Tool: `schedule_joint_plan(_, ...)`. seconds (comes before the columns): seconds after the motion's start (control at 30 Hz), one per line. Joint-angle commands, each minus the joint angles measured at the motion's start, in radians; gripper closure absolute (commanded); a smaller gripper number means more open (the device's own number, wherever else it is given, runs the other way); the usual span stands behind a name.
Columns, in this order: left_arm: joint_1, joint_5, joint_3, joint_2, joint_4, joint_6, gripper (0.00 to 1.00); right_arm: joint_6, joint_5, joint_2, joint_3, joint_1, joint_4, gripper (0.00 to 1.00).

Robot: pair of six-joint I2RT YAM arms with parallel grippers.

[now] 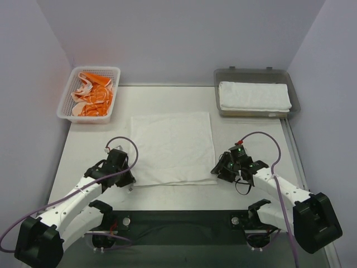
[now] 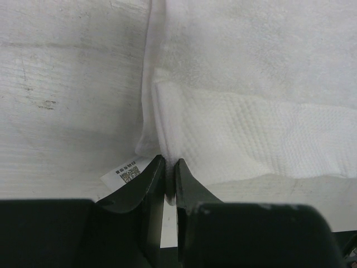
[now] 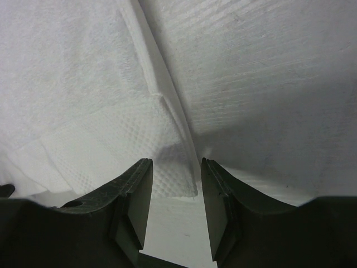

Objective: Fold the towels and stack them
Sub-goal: Fold the towel

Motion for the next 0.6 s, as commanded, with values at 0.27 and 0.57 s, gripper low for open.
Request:
schedule_joint_plan(0.27, -0.006, -0.031, 0.049, -0.009, 0.007, 0.026, 0.86, 0.017, -0.026, 0.037, 0.000, -0.006, 0.019, 0.66)
schedule_joint_plan(0.57, 0.001, -0.074, 0.101, 0.016, 0.004, 0.064, 0.86, -0.010, -0.009, -0.041, 0.043, -0.006, -0.051, 0.99)
